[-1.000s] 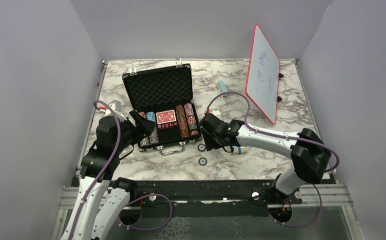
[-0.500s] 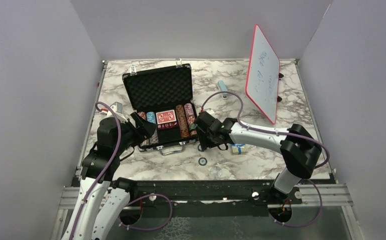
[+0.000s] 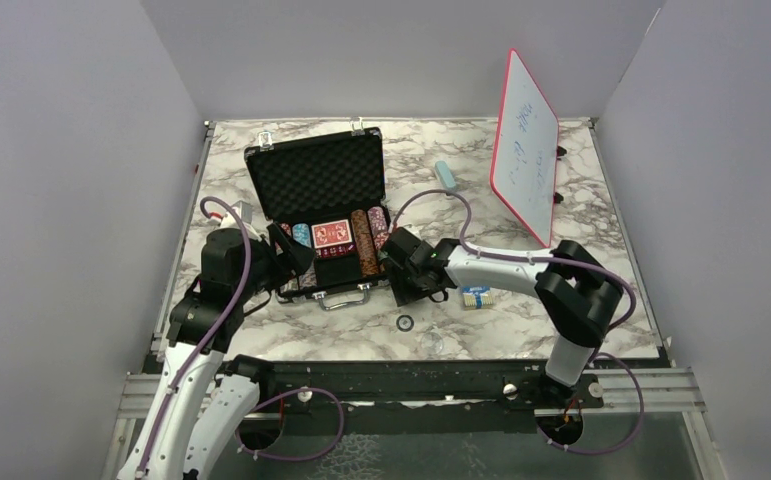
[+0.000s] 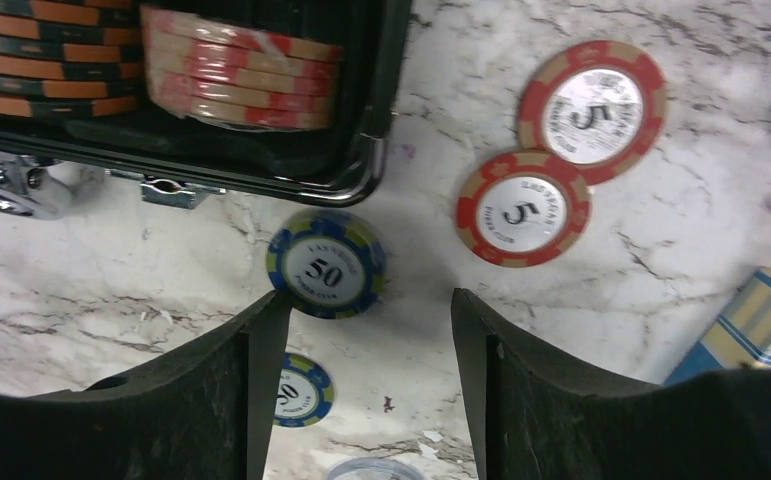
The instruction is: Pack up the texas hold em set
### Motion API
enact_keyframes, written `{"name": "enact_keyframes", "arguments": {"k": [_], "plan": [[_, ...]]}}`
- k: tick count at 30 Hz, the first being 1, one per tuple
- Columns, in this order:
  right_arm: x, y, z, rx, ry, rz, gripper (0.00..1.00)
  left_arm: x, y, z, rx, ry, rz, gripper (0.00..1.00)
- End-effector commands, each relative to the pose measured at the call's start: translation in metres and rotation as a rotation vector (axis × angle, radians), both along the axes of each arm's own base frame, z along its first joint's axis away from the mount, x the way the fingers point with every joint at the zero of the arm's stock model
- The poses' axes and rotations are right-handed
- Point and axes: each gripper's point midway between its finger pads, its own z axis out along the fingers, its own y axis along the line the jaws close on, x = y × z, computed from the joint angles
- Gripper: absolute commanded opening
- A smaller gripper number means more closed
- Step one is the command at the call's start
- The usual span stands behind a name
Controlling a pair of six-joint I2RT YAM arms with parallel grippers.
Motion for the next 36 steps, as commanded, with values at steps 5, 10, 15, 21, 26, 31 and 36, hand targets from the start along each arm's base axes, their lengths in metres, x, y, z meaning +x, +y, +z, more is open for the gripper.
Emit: {"name": "enact_keyframes", "arguments": {"k": [5,10,15,21,26,31,36], "plan": [[0.004,0.019,-0.014,0.0,0.006,0.094,0.63,0.0,0.001,-0.011,0.023,0.01,-0.006,0.77],[0.008,0.022,-0.018,-0.017,-0.003,0.121,0.6,0.001,0.001,-0.016,0.027,0.027,-0.006,0.77],[0.008,0.02,-0.017,-0.027,0.005,0.095,0.35,0.002,0.0,-0.014,0.024,0.03,-0.012,0.77],[-0.008,0.001,0.007,0.009,0.01,0.025,0.28,-0.001,-0.013,-0.008,-0.003,0.015,-0.09,0.77],[-0.015,-0.009,0.056,0.142,-0.044,-0.073,0.28,-0.006,-0.044,-0.002,-0.111,-0.024,-0.26,0.76],[-0.01,0.003,0.11,0.343,-0.102,-0.188,0.3,-0.006,-0.07,0.003,-0.233,-0.074,-0.384,0.76],[-0.004,0.021,0.16,0.562,-0.104,-0.322,0.31,-0.007,-0.088,0.005,-0.252,-0.12,-0.447,0.73]]}}
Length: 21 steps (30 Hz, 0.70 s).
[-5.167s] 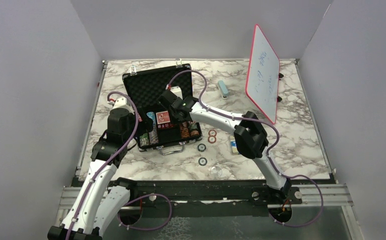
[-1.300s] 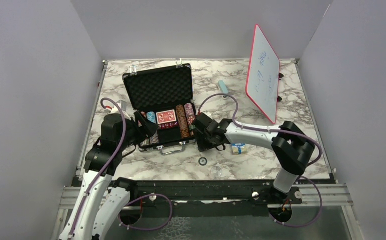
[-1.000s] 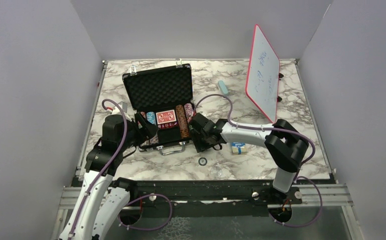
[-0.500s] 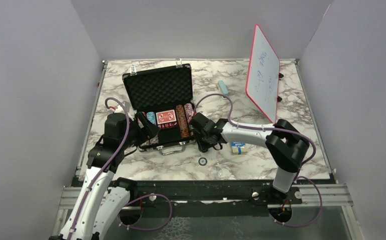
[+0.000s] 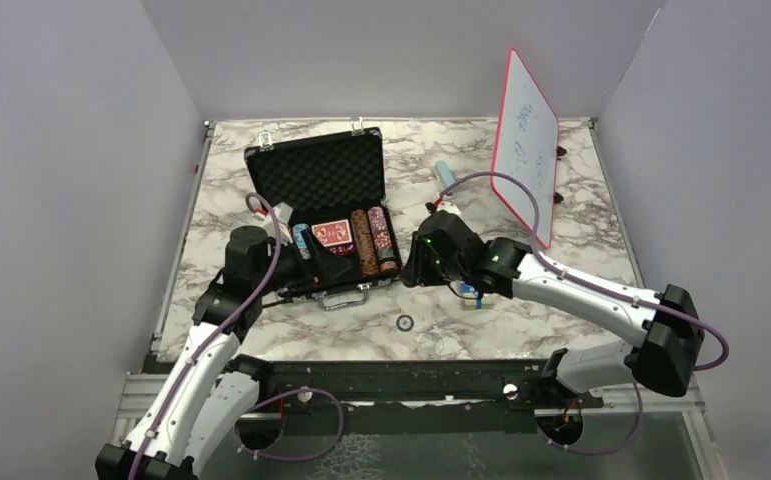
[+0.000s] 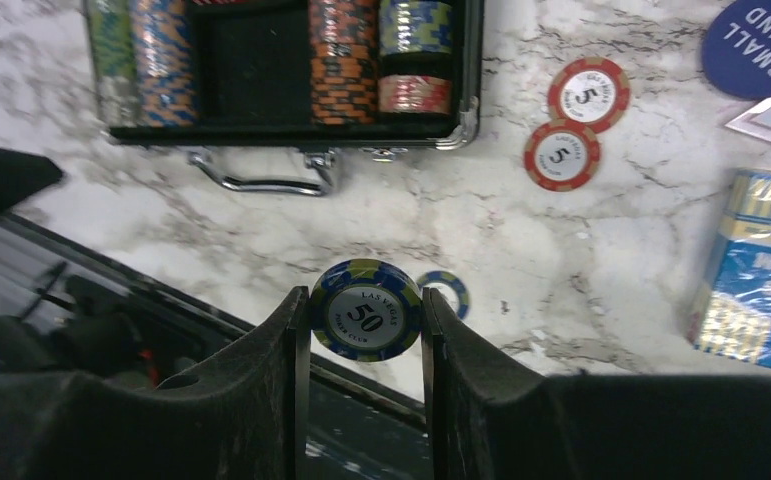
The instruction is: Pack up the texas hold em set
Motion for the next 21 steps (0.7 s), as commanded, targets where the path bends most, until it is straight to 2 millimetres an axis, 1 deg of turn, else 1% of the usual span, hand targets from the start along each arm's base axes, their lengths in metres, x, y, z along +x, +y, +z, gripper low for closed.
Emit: {"name": "enact_keyframes", "arguments": {"k": [1,3,5,6,11,15,17,19,21], "plan": [[0.008,0.022,0.048,0.238,0.009,-0.154,0.31,-0.003,-0.032,0.03,-0.113,-0.144,-0.132,0.7],[0.011,0.025,0.061,0.318,0.022,-0.208,0.32,-0.009,-0.047,0.026,-0.159,-0.162,-0.176,0.67],[0.012,0.028,0.07,0.388,0.03,-0.243,0.32,-0.011,-0.059,0.026,-0.188,-0.198,-0.188,0.66],[0.013,0.029,0.075,0.412,0.028,-0.255,0.32,-0.011,-0.064,0.03,-0.198,-0.236,-0.191,0.66],[0.014,0.029,0.091,0.484,0.056,-0.324,0.32,-0.014,-0.09,0.034,-0.197,-0.32,-0.214,0.66],[0.01,0.028,0.093,0.537,0.103,-0.368,0.32,-0.01,-0.103,0.033,-0.151,-0.359,-0.181,0.66],[0.009,0.026,0.09,0.545,0.119,-0.39,0.33,-0.01,-0.107,0.041,-0.159,-0.4,-0.178,0.66],[0.009,0.025,0.089,0.55,0.124,-0.401,0.33,-0.007,-0.107,0.05,-0.17,-0.431,-0.156,0.66],[0.009,0.025,0.089,0.553,0.129,-0.403,0.33,-0.005,-0.108,0.052,-0.172,-0.439,-0.146,0.64]]}}
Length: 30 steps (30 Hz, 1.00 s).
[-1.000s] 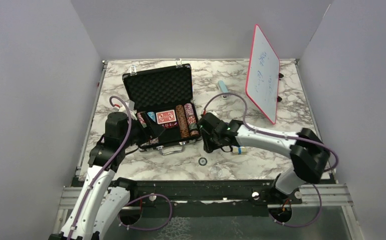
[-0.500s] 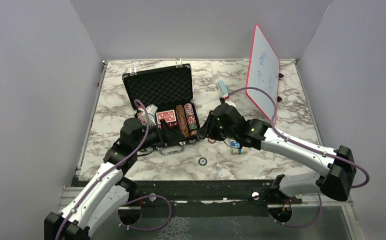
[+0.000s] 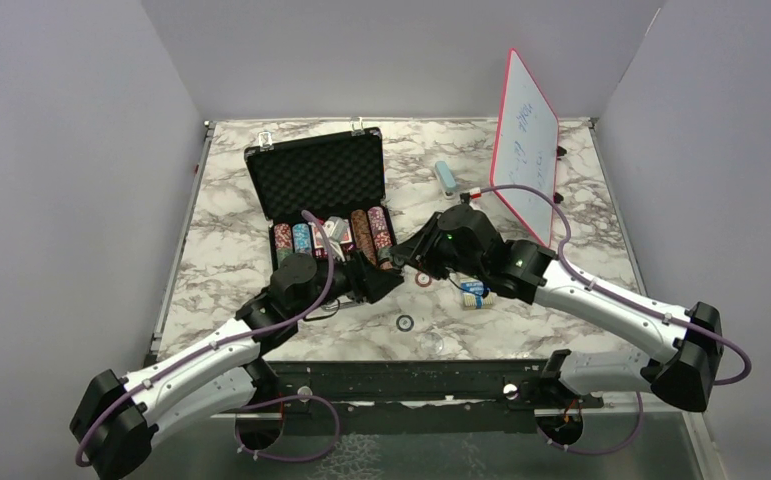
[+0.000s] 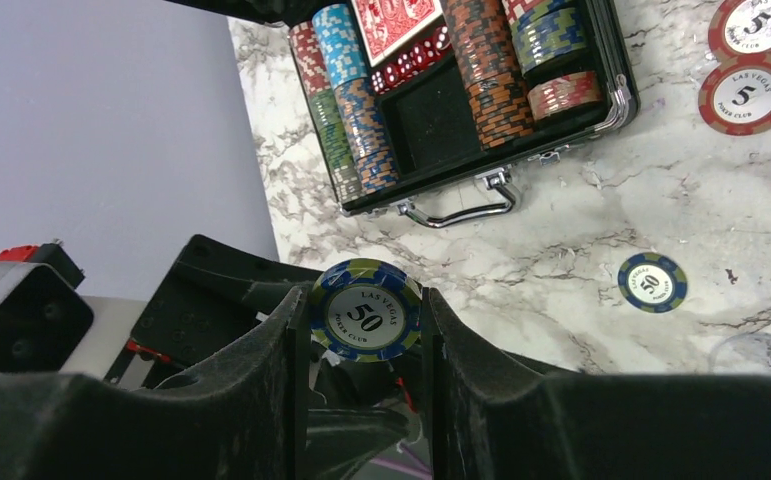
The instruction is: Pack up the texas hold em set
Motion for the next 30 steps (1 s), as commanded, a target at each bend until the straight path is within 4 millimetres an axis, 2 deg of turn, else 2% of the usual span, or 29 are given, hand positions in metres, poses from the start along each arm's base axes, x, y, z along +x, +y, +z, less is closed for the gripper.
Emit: {"name": "enact_keyframes", "arguments": {"k": [1,8,12,14,16,17,19,21,26,30], "plan": [[0.002,0.001,0.012,0.069,-0.001,-0.049,0.33,0.023,0.0,0.042,-0.077,-0.136,0.1,0.61],[-0.001,0.004,0.007,0.07,0.014,-0.028,0.34,0.025,-0.009,0.04,-0.082,-0.107,0.092,0.39],[-0.001,0.004,0.002,0.061,0.017,-0.026,0.35,0.029,-0.01,0.04,-0.081,-0.1,0.107,0.29],[-0.001,0.004,-0.002,0.053,0.02,-0.023,0.36,0.031,-0.01,0.041,-0.081,-0.107,0.114,0.19],[0.0,0.004,-0.006,0.04,0.015,-0.02,0.43,0.033,-0.01,0.043,-0.068,-0.13,0.115,0.05],[0.001,0.002,-0.007,0.025,0.008,-0.02,0.5,0.034,-0.009,0.042,-0.052,-0.147,0.115,0.0],[0.005,-0.003,-0.008,-0.005,-0.008,-0.029,0.66,0.036,-0.006,0.037,0.01,-0.195,0.114,0.0],[0.012,-0.011,-0.006,-0.035,-0.037,-0.043,0.72,0.039,0.0,0.027,0.116,-0.246,0.111,0.0],[0.021,-0.04,-0.001,-0.107,-0.115,-0.1,0.74,0.047,0.02,-0.004,0.518,-0.389,0.008,0.0],[0.014,-0.066,-0.01,-0.146,-0.158,-0.118,0.72,0.053,0.022,-0.021,0.71,-0.49,-0.115,0.0]]}}
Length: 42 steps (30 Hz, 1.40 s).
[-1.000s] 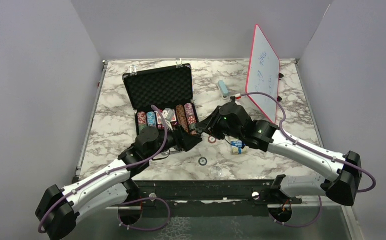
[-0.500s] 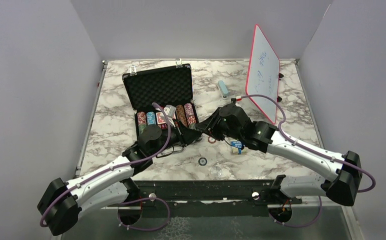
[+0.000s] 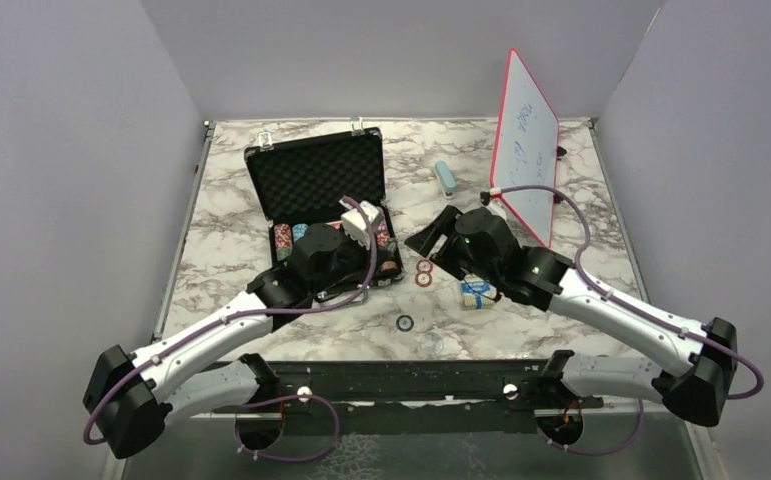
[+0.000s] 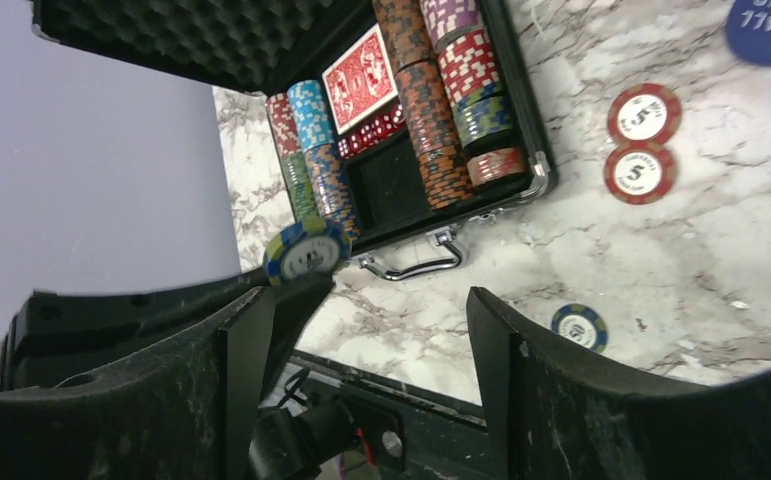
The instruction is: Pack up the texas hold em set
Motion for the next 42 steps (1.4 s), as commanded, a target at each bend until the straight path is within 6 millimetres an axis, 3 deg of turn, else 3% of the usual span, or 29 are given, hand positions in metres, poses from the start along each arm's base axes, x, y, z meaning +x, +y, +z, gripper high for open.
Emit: {"name": "enact_keyframes", "arguments": {"k": [1,10,18,22,32,42], "plan": [[-0.006,-0.039,-0.011,-0.09,-0.079,-0.044,0.71,0.007,0.016,-0.033,0.351,-0.125,-0.125,0.0],[-0.036,-0.072,-0.046,-0.185,-0.059,0.025,0.67,0.028,0.004,-0.055,0.472,-0.078,-0.263,0.0],[-0.053,-0.087,-0.071,-0.176,0.004,0.013,0.67,0.049,-0.008,-0.076,0.602,-0.011,-0.435,0.0],[-0.053,-0.089,-0.071,-0.177,0.005,0.006,0.67,0.053,-0.013,-0.086,0.62,0.021,-0.463,0.0],[-0.053,-0.085,-0.073,-0.18,0.015,0.014,0.67,0.068,0.001,-0.109,0.735,0.046,-0.408,0.0],[-0.052,-0.082,-0.075,-0.175,0.018,0.02,0.68,0.074,0.003,-0.117,0.776,0.062,-0.405,0.0]]}}
